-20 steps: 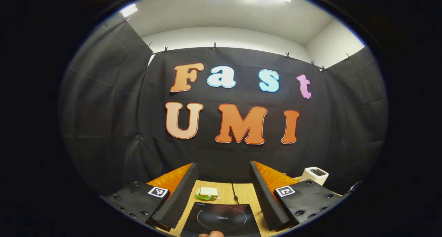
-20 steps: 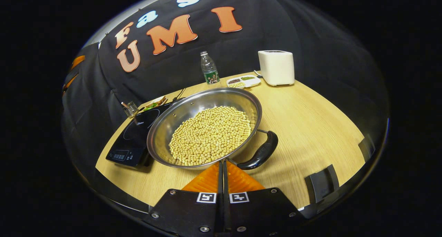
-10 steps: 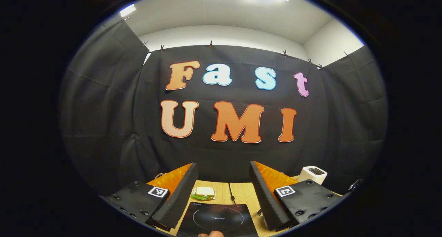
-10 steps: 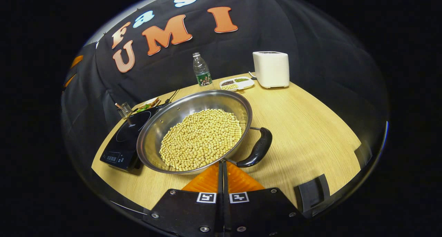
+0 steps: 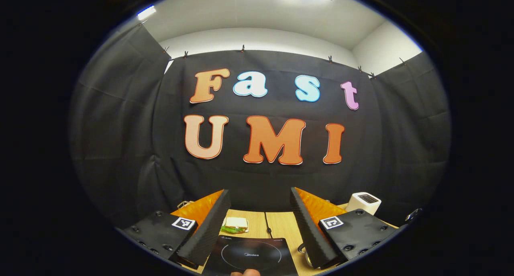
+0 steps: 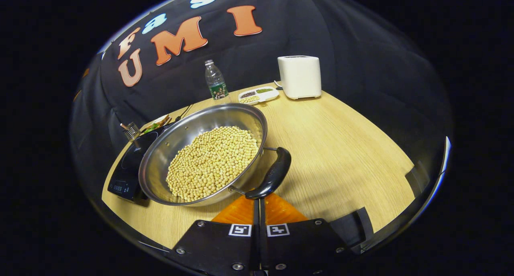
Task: First push the handle of the pot to place it horizontally, then grasp the pot with both hands and set it on the induction cooktop.
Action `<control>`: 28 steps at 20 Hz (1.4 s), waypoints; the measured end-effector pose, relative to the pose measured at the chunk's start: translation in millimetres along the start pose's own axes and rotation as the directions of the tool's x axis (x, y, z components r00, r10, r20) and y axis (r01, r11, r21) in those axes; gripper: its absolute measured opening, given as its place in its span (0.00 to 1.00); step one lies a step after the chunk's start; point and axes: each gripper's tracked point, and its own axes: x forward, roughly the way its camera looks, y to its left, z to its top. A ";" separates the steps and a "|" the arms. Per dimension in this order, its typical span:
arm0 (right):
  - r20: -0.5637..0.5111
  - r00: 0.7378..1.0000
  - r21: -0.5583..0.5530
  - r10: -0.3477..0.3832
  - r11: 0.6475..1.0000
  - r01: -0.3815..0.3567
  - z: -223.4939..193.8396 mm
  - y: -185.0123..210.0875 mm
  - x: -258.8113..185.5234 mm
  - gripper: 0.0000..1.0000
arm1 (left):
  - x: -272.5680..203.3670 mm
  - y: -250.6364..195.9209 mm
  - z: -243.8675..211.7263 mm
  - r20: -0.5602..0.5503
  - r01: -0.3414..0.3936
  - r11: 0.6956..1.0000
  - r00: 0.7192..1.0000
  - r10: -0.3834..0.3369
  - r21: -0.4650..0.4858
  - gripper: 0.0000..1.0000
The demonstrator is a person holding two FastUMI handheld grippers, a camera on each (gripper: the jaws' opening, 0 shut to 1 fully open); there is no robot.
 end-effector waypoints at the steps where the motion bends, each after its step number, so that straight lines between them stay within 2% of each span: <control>1: -0.005 1.000 0.007 0.003 1.000 -0.003 0.1 0.3 -0.3 0.00 | 1.0 0.1 -0.6 -0.004 0.002 1.000 1.000 -0.002 0.002 0.98; 15: -0.015 1.000 0.055 -0.025 0.998 0.025 27.0 -19.7 31.7 0.00 | 3.0 1.8 -6.7 -0.041 -0.004 1.000 0.999 0.005 0.011 0.98; 28: -0.040 0.999 0.088 -0.019 0.996 0.023 51.3 -22.7 62.6 0.00 | 5.7 -3.9 -20.4 -0.091 0.009 1.000 0.996 -0.007 0.027 0.98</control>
